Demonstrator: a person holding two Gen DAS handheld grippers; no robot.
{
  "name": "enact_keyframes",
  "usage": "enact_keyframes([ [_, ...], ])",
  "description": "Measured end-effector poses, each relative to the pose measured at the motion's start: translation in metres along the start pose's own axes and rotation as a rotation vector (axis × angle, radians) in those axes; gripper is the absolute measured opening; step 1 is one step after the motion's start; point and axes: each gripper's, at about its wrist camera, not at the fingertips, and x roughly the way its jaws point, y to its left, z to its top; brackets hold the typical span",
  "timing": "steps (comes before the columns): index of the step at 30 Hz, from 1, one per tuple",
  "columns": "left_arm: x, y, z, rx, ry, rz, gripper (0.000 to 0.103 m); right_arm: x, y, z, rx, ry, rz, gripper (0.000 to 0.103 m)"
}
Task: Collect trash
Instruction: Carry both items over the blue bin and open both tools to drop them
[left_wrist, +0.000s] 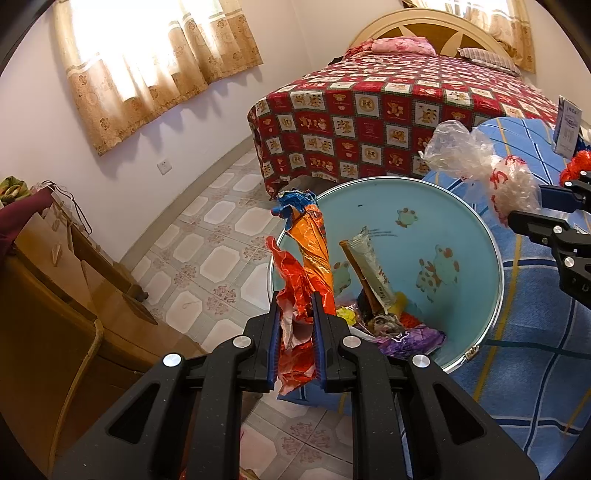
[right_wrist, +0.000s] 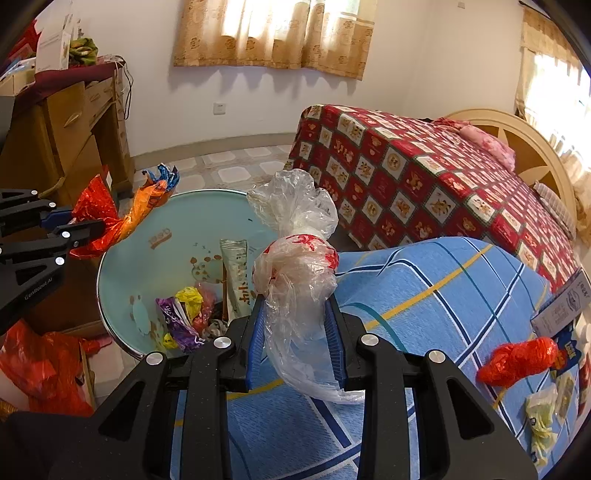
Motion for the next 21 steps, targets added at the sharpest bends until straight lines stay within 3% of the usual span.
enact_keyframes([
  [6,-0.002,-0.007,-0.001,0.01,-0.004,-0.017,0.015,0.001,0.001,0.002,-0.005,0.001,0.016,0.031],
  [9,-0.005,-0.01,-0.001,0.011,-0.017,-0.044,0.02,0.001,0.003,0.002,-0.01,-0.007,0.029,0.035],
  [11,-0.008,-0.011,-0.001,0.007,-0.03,-0.04,0.045,-0.001,0.002,0.001,-0.008,-0.027,0.032,0.053],
  [21,-0.004,-0.009,0.0,-0.012,-0.019,-0.029,0.053,-0.002,0.003,-0.003,0.005,-0.033,0.028,0.061],
])
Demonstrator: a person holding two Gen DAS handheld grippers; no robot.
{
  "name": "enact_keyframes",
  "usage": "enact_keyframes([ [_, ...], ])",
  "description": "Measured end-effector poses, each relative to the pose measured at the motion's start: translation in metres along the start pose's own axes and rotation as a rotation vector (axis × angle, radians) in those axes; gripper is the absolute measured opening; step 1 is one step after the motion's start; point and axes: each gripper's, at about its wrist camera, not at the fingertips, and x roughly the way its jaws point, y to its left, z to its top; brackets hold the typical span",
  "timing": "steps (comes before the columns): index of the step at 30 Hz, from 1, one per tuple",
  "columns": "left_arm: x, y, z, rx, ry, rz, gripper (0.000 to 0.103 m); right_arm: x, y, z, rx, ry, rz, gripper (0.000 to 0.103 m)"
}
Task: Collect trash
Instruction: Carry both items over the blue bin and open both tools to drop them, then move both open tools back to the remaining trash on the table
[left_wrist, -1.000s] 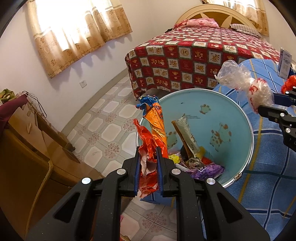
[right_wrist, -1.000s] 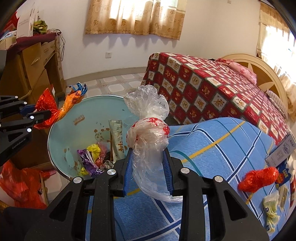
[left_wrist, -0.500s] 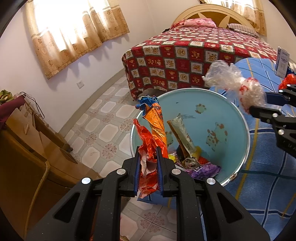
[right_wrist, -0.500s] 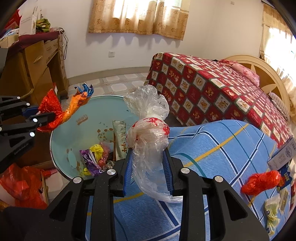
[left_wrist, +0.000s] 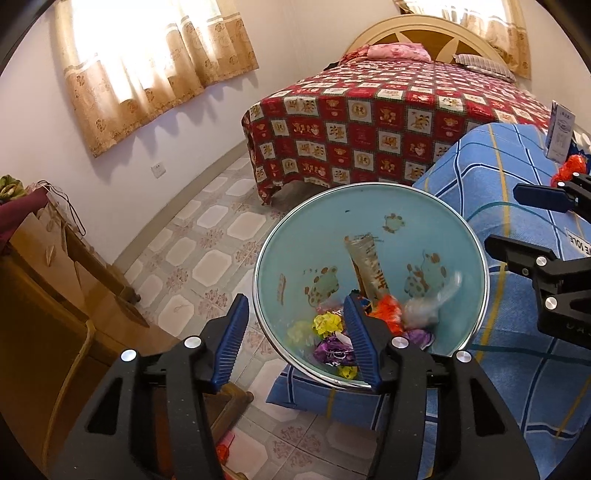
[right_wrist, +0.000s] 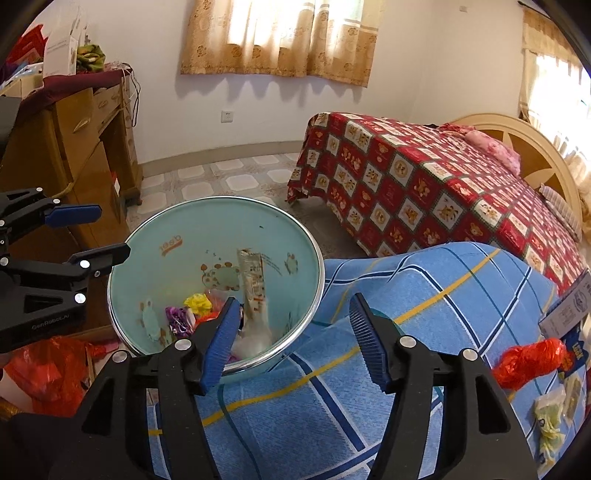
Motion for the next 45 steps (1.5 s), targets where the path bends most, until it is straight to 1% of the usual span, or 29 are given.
enact_keyframes([
  [21,0.0,0.0,-0.001,0.001,-0.001,-0.001,0.054,-0.001,0.001,-0.004,-0.003,-0.003,-0.001,0.061],
  [24,-0.001,0.0,0.0,0.001,-0.003,0.0,0.06,0.0,0.0,-0.004,-0.001,-0.001,0.0,0.062],
  [31,-0.002,-0.001,0.0,0.002,-0.005,0.003,0.062,0.0,0.0,-0.006,-0.001,-0.001,-0.001,0.062],
  [33,-0.002,-0.002,0.0,0.0,-0.005,0.002,0.064,-0.001,0.0,-0.007,0.0,-0.002,-0.001,0.062],
  [37,-0.003,-0.001,0.0,0.002,-0.006,0.003,0.074,-0.003,-0.003,-0.008,0.014,-0.008,-0.002,0.064],
  [38,-0.004,-0.002,0.001,0.0,-0.006,0.0,0.076,-0.005,-0.004,-0.009,0.023,-0.01,-0.003,0.065],
  [43,-0.008,-0.016,0.004,0.015,-0.01,-0.018,0.078,-0.026,-0.018,-0.017,0.049,-0.027,-0.025,0.068],
  [45,-0.009,-0.032,0.006,0.041,-0.014,-0.034,0.078,-0.046,-0.036,-0.03,0.079,-0.039,-0.058,0.069],
])
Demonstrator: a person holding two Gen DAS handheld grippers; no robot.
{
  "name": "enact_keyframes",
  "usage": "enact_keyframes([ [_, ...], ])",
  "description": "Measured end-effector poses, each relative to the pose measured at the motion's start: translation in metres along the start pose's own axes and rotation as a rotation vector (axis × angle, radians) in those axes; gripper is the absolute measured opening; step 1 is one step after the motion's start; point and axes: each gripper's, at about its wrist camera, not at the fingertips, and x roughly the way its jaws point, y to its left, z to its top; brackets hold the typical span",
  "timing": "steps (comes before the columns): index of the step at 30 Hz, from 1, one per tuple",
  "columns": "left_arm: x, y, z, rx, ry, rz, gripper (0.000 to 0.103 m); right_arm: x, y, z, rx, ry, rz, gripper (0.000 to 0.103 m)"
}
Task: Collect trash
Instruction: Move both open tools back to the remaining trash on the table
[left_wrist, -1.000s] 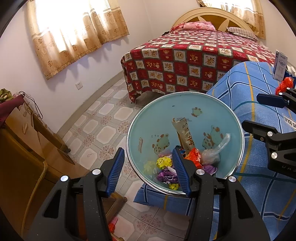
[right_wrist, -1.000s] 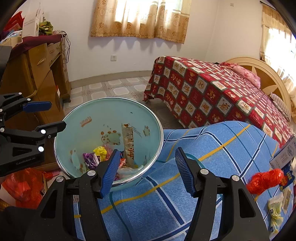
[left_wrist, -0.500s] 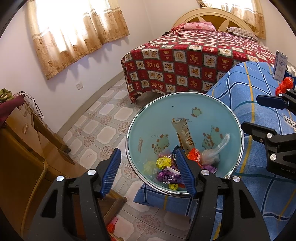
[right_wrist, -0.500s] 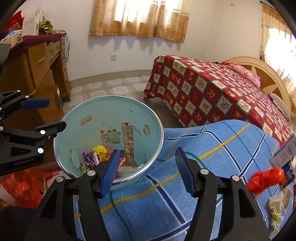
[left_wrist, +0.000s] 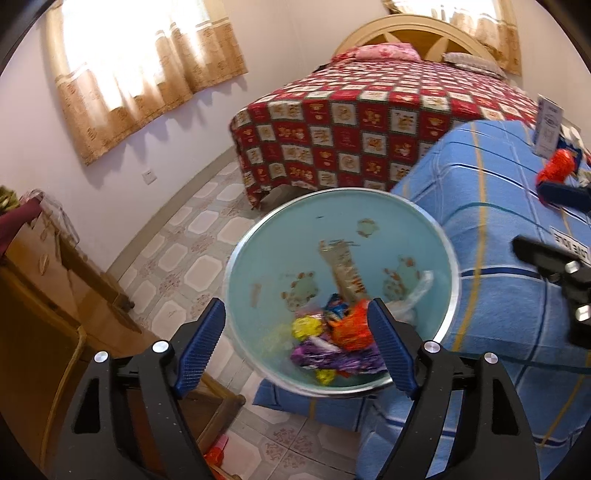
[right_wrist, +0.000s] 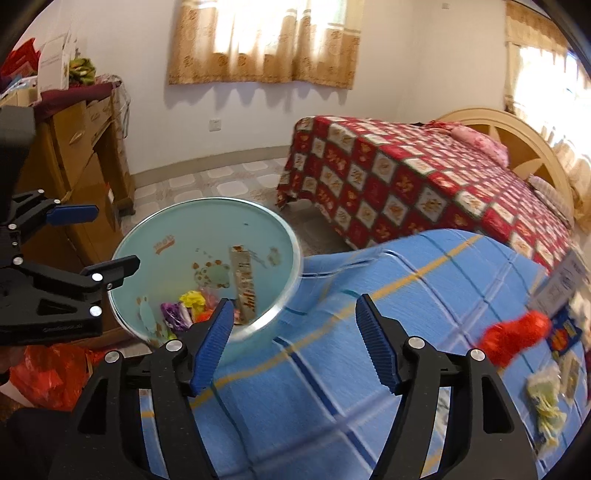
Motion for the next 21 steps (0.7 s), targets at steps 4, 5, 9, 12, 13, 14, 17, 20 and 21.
enact_keyframes([
  [4,0.0,-0.036,0.008,0.049,-0.007,-0.045,0.078,-0.03,-0.037,-0.019,0.064,-0.011,-0.071,0.073],
  [5,0.0,-0.049,0.012,0.064,-0.012,-0.06,0.078,-0.041,-0.054,-0.028,0.099,-0.011,-0.103,0.074],
  [9,-0.002,-0.098,0.025,0.115,-0.028,-0.123,0.078,-0.073,-0.117,-0.061,0.238,0.005,-0.235,0.075],
  [12,-0.001,-0.137,0.037,0.146,-0.035,-0.173,0.078,-0.085,-0.157,-0.083,0.323,0.029,-0.322,0.077],
  [13,-0.001,-0.152,0.043,0.16,-0.04,-0.193,0.078,-0.089,-0.178,-0.094,0.368,0.042,-0.374,0.077],
  [14,-0.001,-0.161,0.046,0.169,-0.041,-0.201,0.078,-0.092,-0.19,-0.1,0.395,0.047,-0.396,0.077],
  [17,-0.002,-0.195,0.06,0.196,-0.053,-0.243,0.078,-0.094,-0.216,-0.113,0.438,0.065,-0.439,0.077],
  [20,0.002,-0.223,0.075,0.222,-0.073,-0.26,0.078,-0.089,-0.24,-0.125,0.475,0.09,-0.446,0.077],
  [21,0.005,-0.233,0.079,0.228,-0.071,-0.269,0.078,-0.087,-0.247,-0.128,0.483,0.101,-0.435,0.077],
])
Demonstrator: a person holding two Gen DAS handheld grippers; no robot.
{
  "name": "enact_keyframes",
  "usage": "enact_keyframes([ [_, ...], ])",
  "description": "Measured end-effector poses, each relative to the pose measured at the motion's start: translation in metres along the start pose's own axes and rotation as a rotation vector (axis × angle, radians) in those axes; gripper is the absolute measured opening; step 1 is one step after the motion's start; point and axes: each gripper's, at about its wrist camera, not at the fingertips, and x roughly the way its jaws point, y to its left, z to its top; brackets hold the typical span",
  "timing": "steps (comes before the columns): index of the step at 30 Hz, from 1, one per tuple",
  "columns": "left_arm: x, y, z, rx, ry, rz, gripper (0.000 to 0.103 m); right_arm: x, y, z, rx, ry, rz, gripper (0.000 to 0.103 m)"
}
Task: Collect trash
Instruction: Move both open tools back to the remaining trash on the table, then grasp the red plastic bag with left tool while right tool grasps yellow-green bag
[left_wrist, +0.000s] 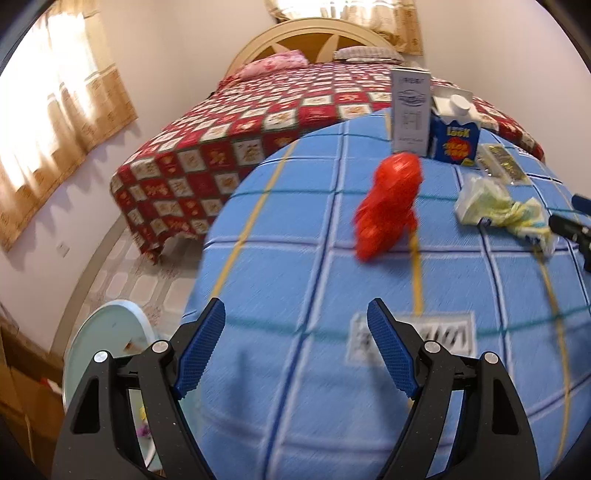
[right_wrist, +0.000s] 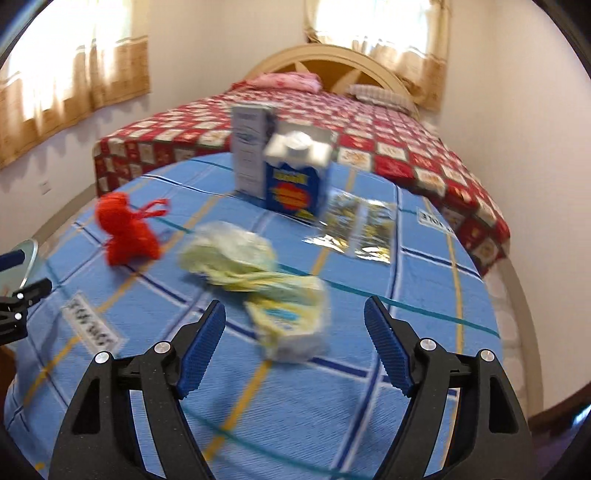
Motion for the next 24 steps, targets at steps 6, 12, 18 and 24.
enact_keyframes([
  [6,0.031,-0.02,0.027,0.022,0.024,-0.031,0.078,0.02,-0.019,0.001,-0.018,0.042,0.02,0.077],
  [12,0.046,-0.035,0.039,0.047,0.034,-0.068,0.078,0.037,-0.014,0.009,-0.058,0.085,0.05,0.077],
  [18,0.063,-0.041,0.041,0.063,0.08,-0.131,0.02,0.05,-0.009,0.003,-0.071,0.163,0.113,0.059],
  [24,0.055,-0.036,0.038,0.069,0.058,-0.134,0.006,0.041,-0.005,0.004,-0.05,0.14,0.157,0.047],
])
